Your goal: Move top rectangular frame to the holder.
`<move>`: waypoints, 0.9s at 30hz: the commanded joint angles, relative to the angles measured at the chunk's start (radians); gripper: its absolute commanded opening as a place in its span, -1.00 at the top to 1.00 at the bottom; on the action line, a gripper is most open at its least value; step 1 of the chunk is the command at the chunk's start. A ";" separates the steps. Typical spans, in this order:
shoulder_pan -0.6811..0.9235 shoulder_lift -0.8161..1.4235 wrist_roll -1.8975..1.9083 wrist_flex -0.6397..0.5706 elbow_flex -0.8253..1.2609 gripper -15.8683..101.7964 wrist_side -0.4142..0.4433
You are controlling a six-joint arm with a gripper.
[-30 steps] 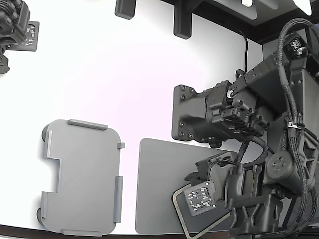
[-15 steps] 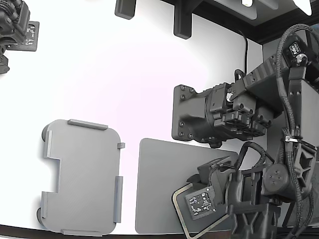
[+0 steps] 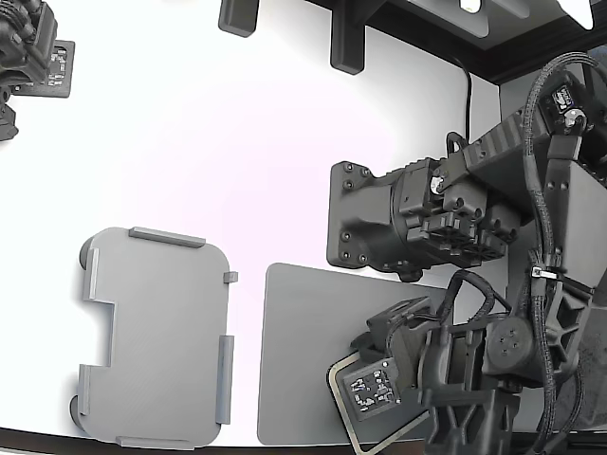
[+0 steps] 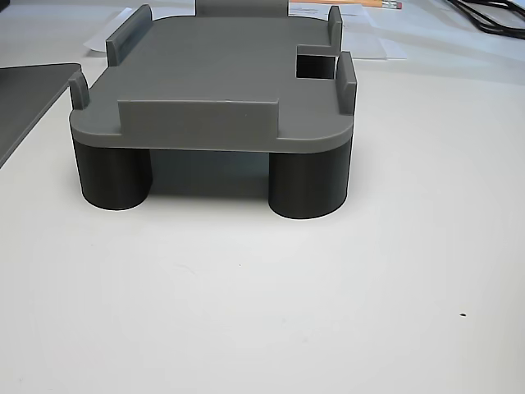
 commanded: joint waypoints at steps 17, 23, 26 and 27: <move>-0.012 0.021 0.008 -0.032 0.035 0.64 0.003; -0.015 0.035 0.084 0.015 -0.002 0.92 0.018; -0.031 0.051 0.189 0.080 -0.071 0.92 0.060; -0.044 0.058 0.238 0.104 -0.101 0.92 0.069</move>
